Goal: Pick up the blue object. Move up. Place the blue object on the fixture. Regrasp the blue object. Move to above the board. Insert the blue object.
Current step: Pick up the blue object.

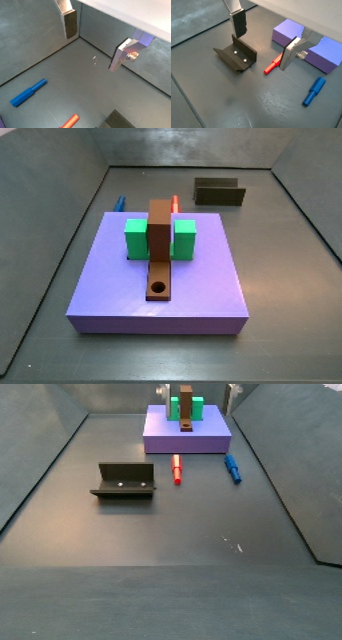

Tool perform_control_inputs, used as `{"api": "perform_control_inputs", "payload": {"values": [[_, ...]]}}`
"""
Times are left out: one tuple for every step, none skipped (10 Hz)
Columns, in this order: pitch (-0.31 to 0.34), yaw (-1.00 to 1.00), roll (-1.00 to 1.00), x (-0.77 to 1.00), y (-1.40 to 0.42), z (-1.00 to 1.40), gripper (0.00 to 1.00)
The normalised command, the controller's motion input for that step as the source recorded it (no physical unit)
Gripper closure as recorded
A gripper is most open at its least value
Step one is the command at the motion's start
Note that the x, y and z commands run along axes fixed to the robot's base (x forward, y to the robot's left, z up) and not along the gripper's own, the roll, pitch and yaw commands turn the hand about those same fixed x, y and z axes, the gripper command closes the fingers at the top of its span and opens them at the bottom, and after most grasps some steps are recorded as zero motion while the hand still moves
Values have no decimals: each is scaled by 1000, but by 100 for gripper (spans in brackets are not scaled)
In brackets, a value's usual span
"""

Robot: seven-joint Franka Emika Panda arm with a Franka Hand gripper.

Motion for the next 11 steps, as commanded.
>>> {"api": "perform_control_inputs", "payload": {"values": [[-34,-149,4,137,-249,-106,0],[-121,43,47,209,-866,-417,0],[-149,66,51,123,-1000,-529,0],[-234,111,20,0,-1000,-734,0],[-216,114,21,0,-1000,-774,0],[-143,114,7,-43,-960,-751,0],[-187,54,0,-514,-671,-786,0],[-221,23,-4,-743,-443,-700,0],[-313,49,0,-626,-394,-554,0],[-324,54,50,-589,-383,-569,0],[-326,43,89,-609,-323,-583,0]]}}
